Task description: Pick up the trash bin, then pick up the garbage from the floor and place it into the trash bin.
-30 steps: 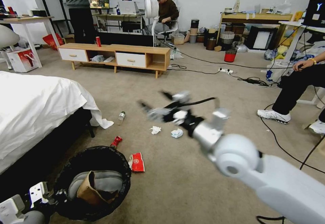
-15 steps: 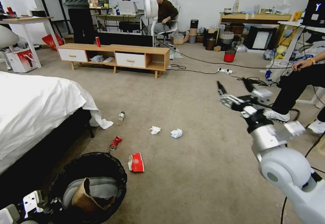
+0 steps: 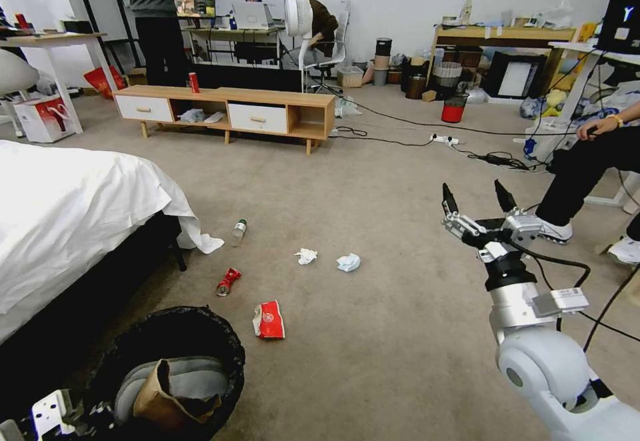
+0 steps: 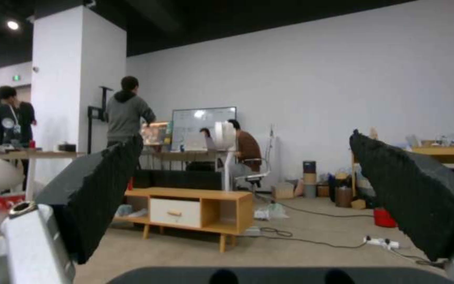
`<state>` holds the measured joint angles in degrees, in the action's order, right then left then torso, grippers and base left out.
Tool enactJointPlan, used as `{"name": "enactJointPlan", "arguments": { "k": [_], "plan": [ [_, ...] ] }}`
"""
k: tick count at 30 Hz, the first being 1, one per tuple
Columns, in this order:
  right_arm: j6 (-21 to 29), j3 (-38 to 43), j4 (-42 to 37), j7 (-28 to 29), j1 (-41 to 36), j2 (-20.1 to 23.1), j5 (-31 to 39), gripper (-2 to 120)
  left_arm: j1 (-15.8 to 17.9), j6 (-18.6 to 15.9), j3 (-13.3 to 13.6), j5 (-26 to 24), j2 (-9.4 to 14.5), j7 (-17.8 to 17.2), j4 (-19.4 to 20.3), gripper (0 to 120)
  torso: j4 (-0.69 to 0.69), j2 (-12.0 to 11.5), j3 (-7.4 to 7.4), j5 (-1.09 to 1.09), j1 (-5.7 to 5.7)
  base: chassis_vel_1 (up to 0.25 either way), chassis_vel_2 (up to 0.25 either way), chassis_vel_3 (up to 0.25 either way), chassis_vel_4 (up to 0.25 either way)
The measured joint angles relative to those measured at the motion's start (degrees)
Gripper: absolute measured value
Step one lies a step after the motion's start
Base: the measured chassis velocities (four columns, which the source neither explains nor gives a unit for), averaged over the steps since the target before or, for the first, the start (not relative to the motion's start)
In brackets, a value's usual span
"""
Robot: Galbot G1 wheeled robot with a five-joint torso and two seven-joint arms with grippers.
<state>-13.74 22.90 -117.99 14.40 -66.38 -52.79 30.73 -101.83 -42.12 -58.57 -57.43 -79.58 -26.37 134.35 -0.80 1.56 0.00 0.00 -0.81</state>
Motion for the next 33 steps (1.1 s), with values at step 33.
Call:
{"name": "enactJointPlan", "arguments": {
  "k": [33],
  "plan": [
    [-1.3,-1.0,1.8,-0.6,-0.3,-0.9,-0.6,100,-0.2,0.0,-0.3,0.2,-0.6,0.1,-0.1,1,0.00,0.0,0.00,0.00,0.00,0.000,0.000,0.000,0.000]
  ]
}}
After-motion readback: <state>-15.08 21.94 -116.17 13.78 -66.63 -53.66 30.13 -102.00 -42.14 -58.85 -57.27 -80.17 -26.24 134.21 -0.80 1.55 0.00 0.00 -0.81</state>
